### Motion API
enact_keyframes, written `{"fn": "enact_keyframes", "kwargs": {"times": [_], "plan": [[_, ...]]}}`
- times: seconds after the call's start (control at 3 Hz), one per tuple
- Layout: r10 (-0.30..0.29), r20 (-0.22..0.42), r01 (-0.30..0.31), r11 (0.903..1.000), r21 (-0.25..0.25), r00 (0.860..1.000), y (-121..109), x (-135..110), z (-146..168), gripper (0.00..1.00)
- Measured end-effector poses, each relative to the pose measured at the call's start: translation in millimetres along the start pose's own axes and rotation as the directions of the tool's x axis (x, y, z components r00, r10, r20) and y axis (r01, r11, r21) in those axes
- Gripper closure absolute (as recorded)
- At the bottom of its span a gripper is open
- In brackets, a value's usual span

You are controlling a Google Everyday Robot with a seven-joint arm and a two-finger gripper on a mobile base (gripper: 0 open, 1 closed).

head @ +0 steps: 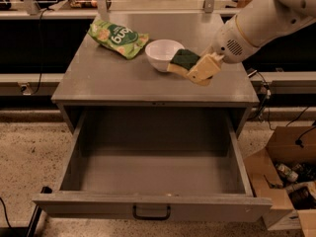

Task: Place sponge into top drawer

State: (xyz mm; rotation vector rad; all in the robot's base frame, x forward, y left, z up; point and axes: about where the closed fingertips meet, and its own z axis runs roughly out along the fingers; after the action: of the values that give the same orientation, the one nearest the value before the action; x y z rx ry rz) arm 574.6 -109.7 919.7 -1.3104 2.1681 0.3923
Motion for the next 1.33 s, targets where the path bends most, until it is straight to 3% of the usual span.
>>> {"fn": "enact_keyframes", "kwargs": {"times": [0.33,0.67,1.0,1.33], "plan": [[0.033,0.025,-0.032,0.9992,-0.023,0.999,-8,6,15,1.0],[-0.008,0.07,0.008,1.0,0.002,0.998,2,13,23,1.0],[-0.061,0.141,0.059,0.9982,0.012,0.988,40,25,56,1.0],[-0.077,0.148,0.085,0.9952,-0.049,0.986,87,67,116,1.0]]}}
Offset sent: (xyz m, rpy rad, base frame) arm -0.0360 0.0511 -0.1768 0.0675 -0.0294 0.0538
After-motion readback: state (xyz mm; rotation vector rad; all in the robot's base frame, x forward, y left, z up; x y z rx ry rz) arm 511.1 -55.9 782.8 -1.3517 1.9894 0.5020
